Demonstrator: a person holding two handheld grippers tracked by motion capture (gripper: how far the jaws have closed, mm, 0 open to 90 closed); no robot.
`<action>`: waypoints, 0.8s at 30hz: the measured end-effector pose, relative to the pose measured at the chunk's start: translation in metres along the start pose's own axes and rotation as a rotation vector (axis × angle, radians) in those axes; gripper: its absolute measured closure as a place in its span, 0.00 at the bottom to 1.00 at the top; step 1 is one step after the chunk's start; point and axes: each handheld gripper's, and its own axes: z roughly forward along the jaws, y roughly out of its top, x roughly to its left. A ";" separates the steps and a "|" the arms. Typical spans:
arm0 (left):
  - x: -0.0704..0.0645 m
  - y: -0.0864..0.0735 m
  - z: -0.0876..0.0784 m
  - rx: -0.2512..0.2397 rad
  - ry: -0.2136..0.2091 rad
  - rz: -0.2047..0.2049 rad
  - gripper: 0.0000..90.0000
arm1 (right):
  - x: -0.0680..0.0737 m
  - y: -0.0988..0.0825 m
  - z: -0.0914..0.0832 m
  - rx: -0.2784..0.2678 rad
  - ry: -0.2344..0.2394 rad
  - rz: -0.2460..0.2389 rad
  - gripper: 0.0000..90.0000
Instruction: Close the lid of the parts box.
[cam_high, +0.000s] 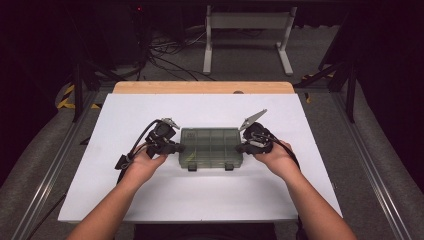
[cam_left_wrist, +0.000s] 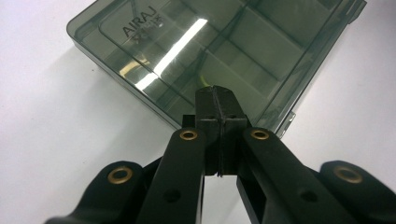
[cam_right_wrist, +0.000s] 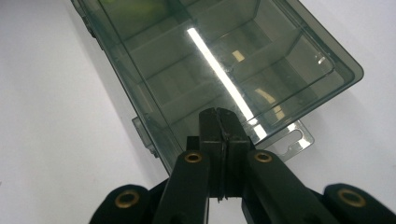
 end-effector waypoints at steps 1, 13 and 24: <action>0.000 0.000 0.000 0.001 -0.003 0.002 1.00 | 0.000 0.000 0.000 0.002 0.001 -0.001 1.00; -0.001 0.000 0.000 0.009 -0.019 0.007 1.00 | 0.001 0.000 0.000 0.005 0.004 0.002 1.00; -0.002 -0.001 0.000 0.005 -0.023 0.015 1.00 | 0.001 -0.002 0.001 -0.007 0.005 0.002 1.00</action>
